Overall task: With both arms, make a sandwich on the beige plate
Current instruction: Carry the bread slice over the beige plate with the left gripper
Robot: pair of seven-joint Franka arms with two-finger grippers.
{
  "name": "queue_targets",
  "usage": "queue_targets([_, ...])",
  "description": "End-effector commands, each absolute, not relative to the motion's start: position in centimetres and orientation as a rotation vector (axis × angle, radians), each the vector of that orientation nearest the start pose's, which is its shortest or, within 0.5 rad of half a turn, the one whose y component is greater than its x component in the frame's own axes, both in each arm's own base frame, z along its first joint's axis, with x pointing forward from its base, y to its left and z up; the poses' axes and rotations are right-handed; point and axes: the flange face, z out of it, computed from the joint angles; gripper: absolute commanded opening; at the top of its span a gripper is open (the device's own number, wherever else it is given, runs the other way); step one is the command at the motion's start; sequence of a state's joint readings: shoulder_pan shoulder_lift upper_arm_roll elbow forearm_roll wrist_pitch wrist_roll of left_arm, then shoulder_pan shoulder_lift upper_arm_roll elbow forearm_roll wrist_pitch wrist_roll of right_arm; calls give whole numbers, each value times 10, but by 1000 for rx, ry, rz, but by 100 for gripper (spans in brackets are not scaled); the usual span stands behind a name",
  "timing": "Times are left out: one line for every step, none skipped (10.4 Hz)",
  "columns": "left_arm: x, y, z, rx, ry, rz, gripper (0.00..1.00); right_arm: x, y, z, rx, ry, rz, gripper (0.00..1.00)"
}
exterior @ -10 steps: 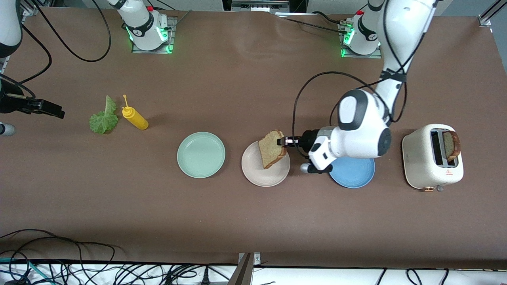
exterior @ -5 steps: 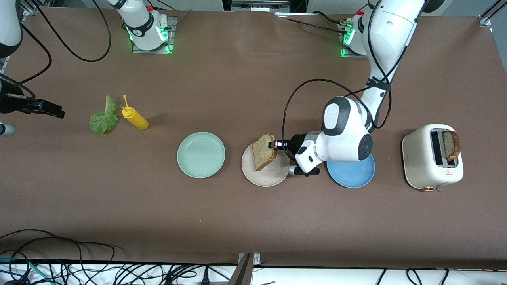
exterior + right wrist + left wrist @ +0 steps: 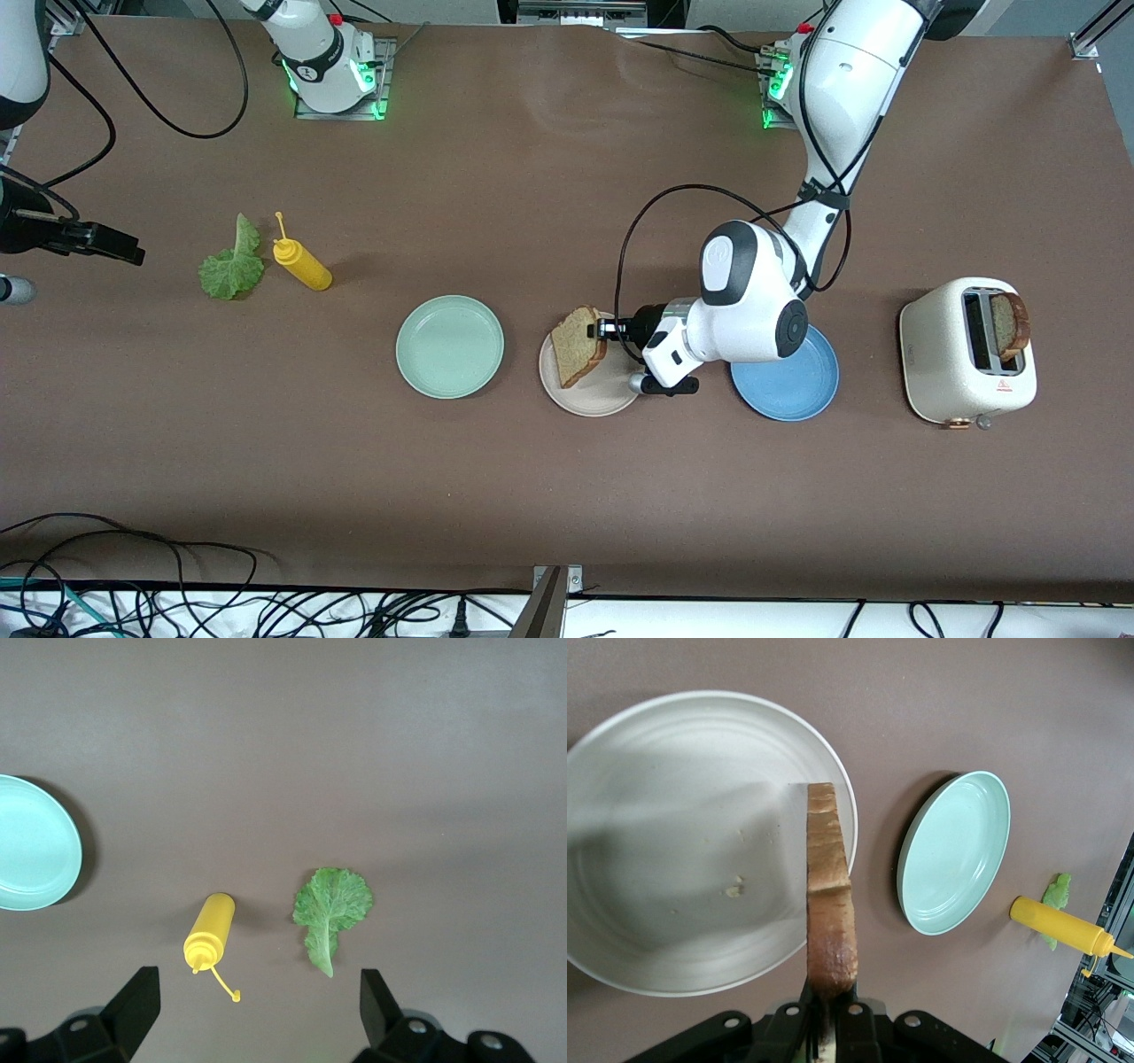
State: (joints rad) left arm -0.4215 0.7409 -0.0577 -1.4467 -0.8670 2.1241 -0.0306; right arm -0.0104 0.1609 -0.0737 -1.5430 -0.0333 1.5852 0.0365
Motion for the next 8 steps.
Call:
queue_targets([638,-361,255,2373,79,-299,0,594,-53,550,-3156,175,183,100])
queue_targets([637,-361,250,2375,82,-306,0,594,-53,551,-3156,175,180,100])
queue_targets([638,-360,246,2375,87,-310,0,593,-54,550,-3155,177,185,100])
queue_targets([638,-358,243,2376,91,-315,0,593,-54,550,-3156,177,183,100])
queue_targets([638,-358,240,2377,93,-320,0,594,-54,551,-3156,177,178,100])
queue_targets([637,-358,237,2378,93,-322,0,594,-54,550,-3156,177,180,100])
queue_targets([639,-356,237,2381,102,-307,0,594,-54,550,-3156,177,176,100])
queue_targets([641,-353,229,2385,114,-308,0,595,-54,550,-3156,177,173,100])
